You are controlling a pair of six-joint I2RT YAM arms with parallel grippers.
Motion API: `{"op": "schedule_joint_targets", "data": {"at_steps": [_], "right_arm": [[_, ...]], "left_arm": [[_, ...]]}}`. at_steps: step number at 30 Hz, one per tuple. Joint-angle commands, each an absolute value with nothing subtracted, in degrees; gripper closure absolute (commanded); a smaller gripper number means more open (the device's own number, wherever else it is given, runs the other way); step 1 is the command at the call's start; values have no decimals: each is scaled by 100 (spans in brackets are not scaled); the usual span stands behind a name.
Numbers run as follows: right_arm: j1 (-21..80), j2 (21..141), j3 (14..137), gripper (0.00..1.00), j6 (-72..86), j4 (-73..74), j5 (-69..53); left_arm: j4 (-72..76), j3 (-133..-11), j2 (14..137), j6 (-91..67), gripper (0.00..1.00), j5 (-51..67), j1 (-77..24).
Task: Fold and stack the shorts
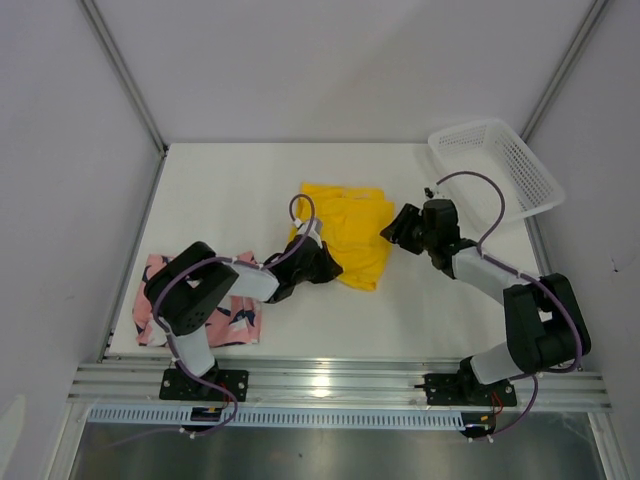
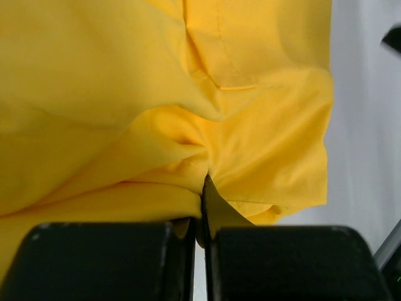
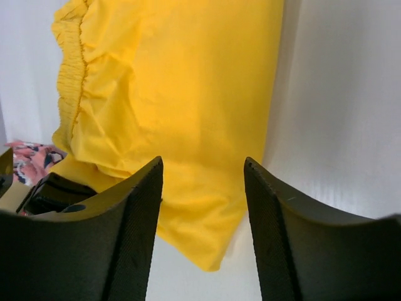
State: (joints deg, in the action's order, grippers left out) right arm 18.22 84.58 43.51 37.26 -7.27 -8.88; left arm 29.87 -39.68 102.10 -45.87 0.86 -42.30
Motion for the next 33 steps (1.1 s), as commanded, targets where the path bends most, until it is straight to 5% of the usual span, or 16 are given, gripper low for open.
{"op": "schedule_joint_targets", "data": {"at_steps": [1, 9, 14, 16, 24, 33], "right_arm": [[1626, 8262, 4684, 42, 3191, 209, -1019], [1591, 8068, 4992, 36, 2541, 904, -1002], [1591, 7989, 5071, 32, 2382, 1116, -1116], [1591, 7972, 5106, 25, 2312, 1169, -1160], [1556, 7998, 4931, 0, 2189, 1248, -1318], [1441, 7078, 3886, 0, 2767, 1318, -1978]], "left_arm": [[2400, -3982, 9809, -3482, 100, 886, -4490], [1295, -3586, 9195, -2691, 100, 2364, -4983], [-409, -3638, 8614, -2100, 100, 1979, -5528], [-1226, -3796, 8421, -2240, 100, 900, -5354], [-1212, -4059, 8059, -2303, 98, 740, -3727], [-643, -4088, 8455, -2311, 95, 1195, -3577]]}}
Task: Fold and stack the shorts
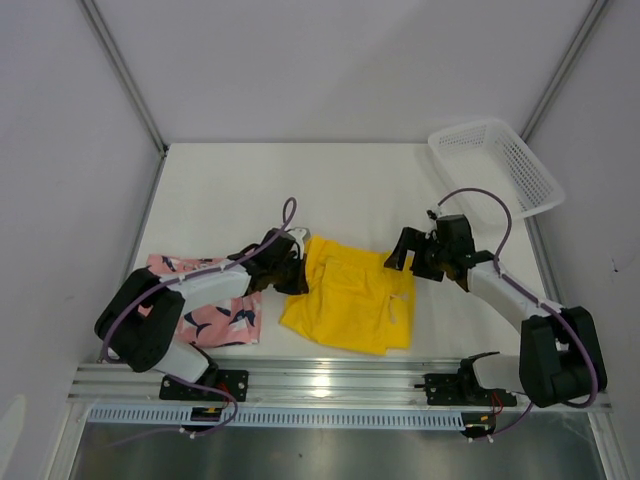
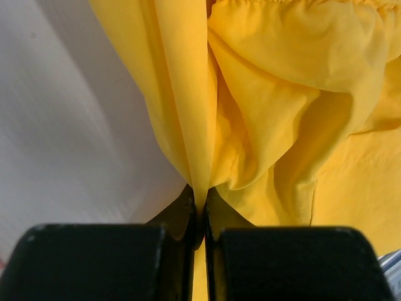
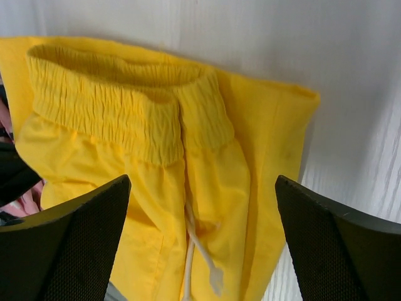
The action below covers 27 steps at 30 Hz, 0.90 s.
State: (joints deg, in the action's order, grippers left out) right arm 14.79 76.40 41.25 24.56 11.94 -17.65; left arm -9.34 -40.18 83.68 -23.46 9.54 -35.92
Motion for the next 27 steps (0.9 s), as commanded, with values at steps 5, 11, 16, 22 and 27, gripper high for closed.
{"op": "schedule_joint_targets", "data": {"at_steps": [5, 11, 16, 22, 27], "right_arm": [[1441, 6540, 3577, 1, 3111, 1687, -1942], [1380, 6337, 3156, 0, 3181, 1495, -2408], [1380, 6267, 3050, 1, 3033, 1661, -2092], [1380, 6398, 2971, 0, 2777, 1565, -2276], [1354, 6434, 2751, 0, 2804, 1458, -2357]], "left_arm": [[-273, -3640, 8298, -2461, 70, 1318, -3577], [193, -3200, 7859, -2601, 2, 1371, -3560], [413, -3024, 7577, -2663, 1, 1634, -3323], [1150, -2690, 7453, -2856, 1, 2328, -2997], [1905, -2444, 7506, -3093, 1, 2680, -2962]]}}
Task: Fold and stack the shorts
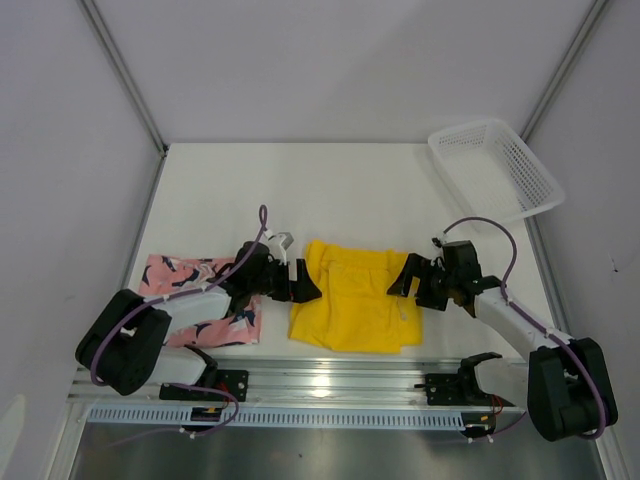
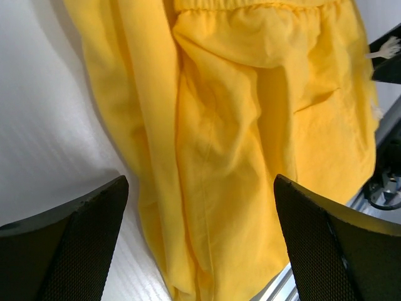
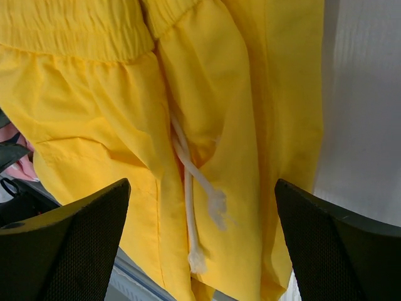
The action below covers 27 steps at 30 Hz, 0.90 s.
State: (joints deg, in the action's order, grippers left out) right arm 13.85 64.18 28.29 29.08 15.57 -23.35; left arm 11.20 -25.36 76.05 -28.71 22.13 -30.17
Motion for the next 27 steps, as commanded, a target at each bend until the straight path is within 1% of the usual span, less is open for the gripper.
{"op": "schedule_joint_targets", "data": {"at_steps": [1, 5, 10, 17, 22, 24, 27], "right_arm": [[1380, 6407, 2777, 1, 2812, 1746, -2129], [1433, 5855, 2734, 0, 2883, 1995, -1539], [1441, 5397, 2865, 0, 2865, 2328, -1275], [1450, 5905, 2821, 0, 3015, 2268, -835], [1328, 5942, 2541, 1, 3015, 1768, -1221], [1240, 5889, 2304, 1, 3120, 1391, -1756], [1213, 5950, 2136, 0, 3217, 1187, -1977]], "left_arm": [[2003, -2400, 7541, -3129, 1, 2742, -2953], [2206, -2364, 7585, -3190, 1, 2909, -2927], [2224, -2373, 7673, -3182, 1, 2918, -2935], [2118, -2382, 7620, -3103, 1, 2865, -2927], [2171, -2364, 7638, -3076, 1, 2891, -2935], [2276, -2356, 7681, -3059, 1, 2953, -2936], [2320, -2355, 7752, -3050, 1, 3032, -2936]]}}
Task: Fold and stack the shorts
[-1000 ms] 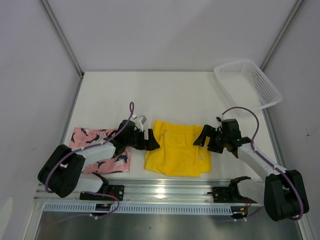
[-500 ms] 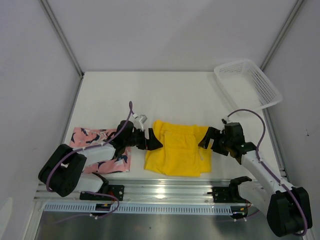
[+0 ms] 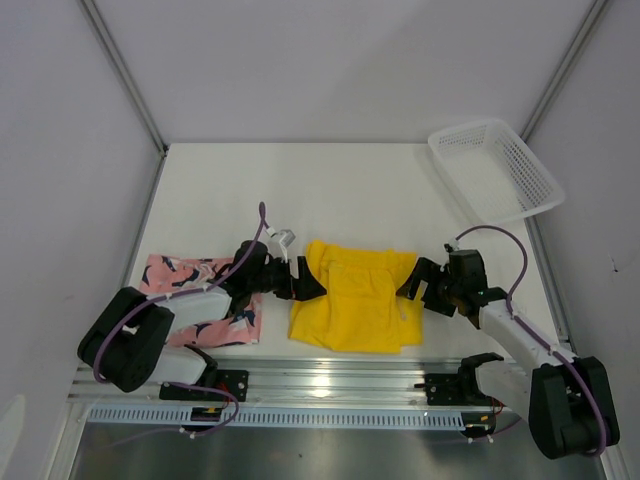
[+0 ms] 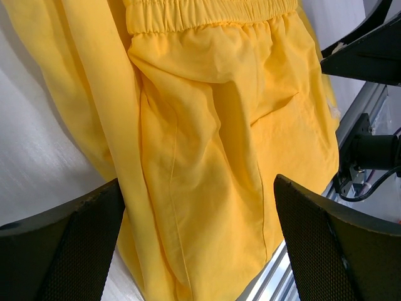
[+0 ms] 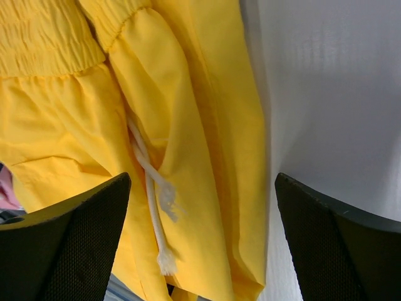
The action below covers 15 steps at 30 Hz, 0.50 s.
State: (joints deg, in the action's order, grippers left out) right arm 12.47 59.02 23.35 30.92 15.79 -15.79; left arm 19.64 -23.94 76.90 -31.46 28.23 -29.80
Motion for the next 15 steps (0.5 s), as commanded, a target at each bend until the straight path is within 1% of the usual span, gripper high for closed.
{"op": "schedule_joint_targets", "data": {"at_steps": [1, 5, 8, 9, 14, 15], "right_arm": [[1195, 6002, 2144, 1, 3208, 1178, -2030], [1195, 6196, 2188, 1, 3155, 1064, -2153], [1213, 6275, 2153, 6, 3164, 976, -2302], [1213, 6284, 2153, 10, 3155, 976, -2329], [1239, 6179, 2118, 14, 3129, 958, -2408], [1248, 6161, 2101, 16, 3138, 941, -2417]], "left_arm": [[2329, -2364, 7787, -3041, 1, 3032, -2936], [2417, -2347, 7901, -3067, 1, 3076, -2935], [2487, -2364, 7989, -3076, 1, 3129, -2927], [2505, -2338, 8015, -3067, 2, 3146, -2927], [2654, -2338, 8156, -3129, 3, 3199, -2927], [2698, -2329, 8191, -3172, 4, 3225, -2935]]}}
